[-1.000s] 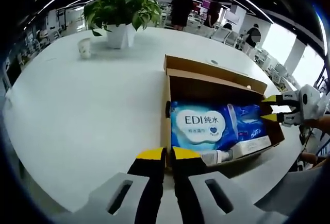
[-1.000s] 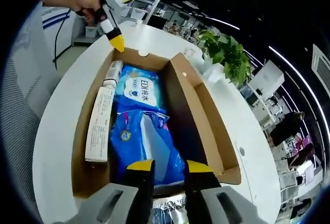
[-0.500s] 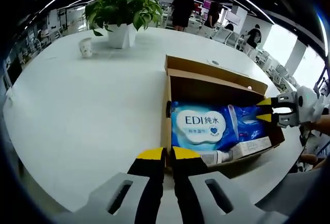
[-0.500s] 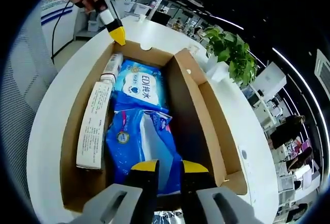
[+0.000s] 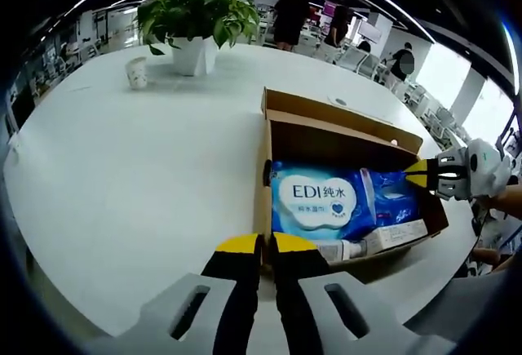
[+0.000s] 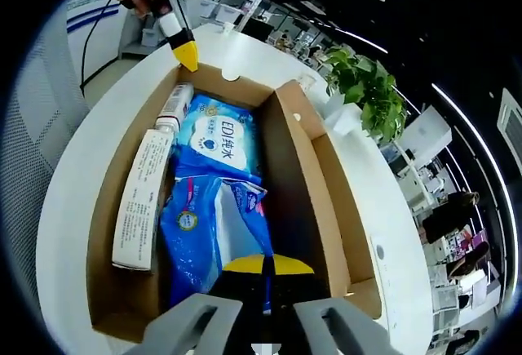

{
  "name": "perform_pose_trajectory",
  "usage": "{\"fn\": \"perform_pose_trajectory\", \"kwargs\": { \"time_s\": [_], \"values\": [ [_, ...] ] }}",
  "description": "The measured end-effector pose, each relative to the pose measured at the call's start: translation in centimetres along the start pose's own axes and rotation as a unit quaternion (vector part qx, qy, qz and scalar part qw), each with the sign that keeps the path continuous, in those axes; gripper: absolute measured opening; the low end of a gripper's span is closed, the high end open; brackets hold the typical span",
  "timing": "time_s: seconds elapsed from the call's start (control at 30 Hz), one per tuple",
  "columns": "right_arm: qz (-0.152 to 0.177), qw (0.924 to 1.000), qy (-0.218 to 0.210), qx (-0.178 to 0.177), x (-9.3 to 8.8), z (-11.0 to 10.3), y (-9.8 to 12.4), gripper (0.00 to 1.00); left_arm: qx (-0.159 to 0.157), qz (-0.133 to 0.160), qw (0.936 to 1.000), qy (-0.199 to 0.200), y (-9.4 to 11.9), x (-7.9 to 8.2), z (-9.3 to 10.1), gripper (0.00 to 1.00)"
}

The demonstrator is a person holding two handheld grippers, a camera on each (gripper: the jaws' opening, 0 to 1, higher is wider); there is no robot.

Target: Operate the shoe box by opening the lid, removing the specified soft item, and placing it in the target area until the item is outside and the box remains undamaged.

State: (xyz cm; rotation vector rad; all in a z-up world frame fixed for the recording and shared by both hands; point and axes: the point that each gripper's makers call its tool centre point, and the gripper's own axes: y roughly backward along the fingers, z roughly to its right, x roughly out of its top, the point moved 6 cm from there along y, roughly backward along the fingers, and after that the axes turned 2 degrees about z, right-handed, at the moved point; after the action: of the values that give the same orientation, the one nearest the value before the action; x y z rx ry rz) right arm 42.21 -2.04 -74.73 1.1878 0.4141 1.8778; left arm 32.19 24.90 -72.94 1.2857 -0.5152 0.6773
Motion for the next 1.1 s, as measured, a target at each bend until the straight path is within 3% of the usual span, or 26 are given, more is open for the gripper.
{"fn": "perform_pose_trajectory", "kwargs": {
  "time_s": [1.1],
  "values": [
    [0.020, 0.9992, -0.025, -0.022, 1.0, 0.5, 1.5, 0.00, -0.001, -0.001, 1.0000, 0.002, 0.0, 0.0, 0.0, 0.03]
  ]
}}
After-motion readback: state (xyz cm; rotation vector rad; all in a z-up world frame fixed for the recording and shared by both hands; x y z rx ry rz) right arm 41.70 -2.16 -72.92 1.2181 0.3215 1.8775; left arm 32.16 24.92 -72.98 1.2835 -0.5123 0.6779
